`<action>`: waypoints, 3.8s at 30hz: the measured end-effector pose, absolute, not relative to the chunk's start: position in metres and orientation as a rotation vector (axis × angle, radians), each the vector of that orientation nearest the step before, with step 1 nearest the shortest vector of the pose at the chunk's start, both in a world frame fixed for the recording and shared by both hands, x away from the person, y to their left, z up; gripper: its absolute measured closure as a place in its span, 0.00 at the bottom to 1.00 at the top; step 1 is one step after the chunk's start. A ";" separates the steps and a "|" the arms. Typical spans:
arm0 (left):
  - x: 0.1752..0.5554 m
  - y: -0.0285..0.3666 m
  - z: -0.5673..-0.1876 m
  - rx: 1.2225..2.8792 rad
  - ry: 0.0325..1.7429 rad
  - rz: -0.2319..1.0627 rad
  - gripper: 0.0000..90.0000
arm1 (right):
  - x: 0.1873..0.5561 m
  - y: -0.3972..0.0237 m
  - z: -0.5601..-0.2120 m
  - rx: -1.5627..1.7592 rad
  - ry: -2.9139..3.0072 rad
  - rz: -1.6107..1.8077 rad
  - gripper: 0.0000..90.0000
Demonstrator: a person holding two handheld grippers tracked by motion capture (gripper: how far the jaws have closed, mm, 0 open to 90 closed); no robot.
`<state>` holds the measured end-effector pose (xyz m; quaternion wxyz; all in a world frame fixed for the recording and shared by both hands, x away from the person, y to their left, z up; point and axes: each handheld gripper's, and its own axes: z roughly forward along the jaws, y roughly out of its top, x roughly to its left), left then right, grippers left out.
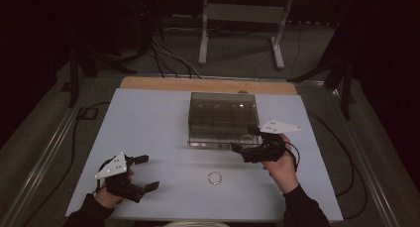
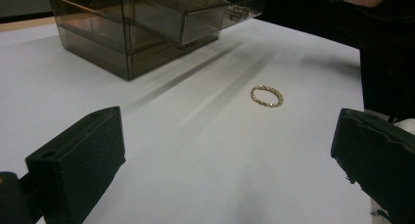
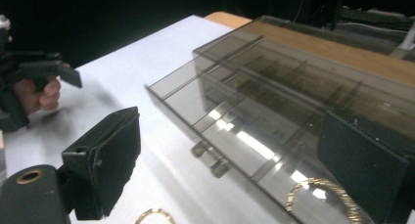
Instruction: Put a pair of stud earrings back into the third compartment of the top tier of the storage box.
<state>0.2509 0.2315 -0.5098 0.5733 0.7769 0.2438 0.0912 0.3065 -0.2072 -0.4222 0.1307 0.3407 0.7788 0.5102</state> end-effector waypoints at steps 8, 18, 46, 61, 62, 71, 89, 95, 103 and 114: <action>0.251 0.232 -0.510 1.816 0.574 0.211 0.01 | 0.296 -0.195 -0.433 0.969 2.320 1.484 0.10; 0.251 0.232 -0.510 1.816 0.573 0.210 0.01 | 0.285 -0.182 -0.453 0.970 2.394 1.461 0.10; 0.252 0.231 -0.510 1.816 0.573 0.205 0.01 | 0.269 -0.166 -0.504 1.074 2.463 1.367 0.18; 0.251 0.232 -0.510 1.821 0.569 0.207 0.01 | 0.270 -0.148 -0.521 1.030 2.548 1.088 0.72; 0.251 0.232 -0.510 1.821 0.569 0.207 0.01 | 0.270 -0.148 -0.521 1.030 2.548 1.088 0.72; 0.252 0.231 -0.511 1.822 0.567 0.207 0.01 | 0.269 -0.142 -0.522 0.958 2.555 1.012 0.92; 0.252 0.231 -0.511 1.828 0.563 0.212 0.01 | 0.269 -0.143 -0.510 0.939 2.568 1.065 0.96; 0.252 0.230 -0.511 1.828 0.563 0.208 0.01 | 0.267 -0.149 -0.496 0.942 2.528 1.116 0.96; 0.252 0.231 -0.510 1.825 0.563 0.209 0.01 | 0.267 -0.159 -0.478 0.934 2.481 1.167 0.96; 0.252 0.230 -0.511 1.827 0.563 0.208 0.01 | 0.270 -0.174 -0.453 0.943 2.398 1.227 0.96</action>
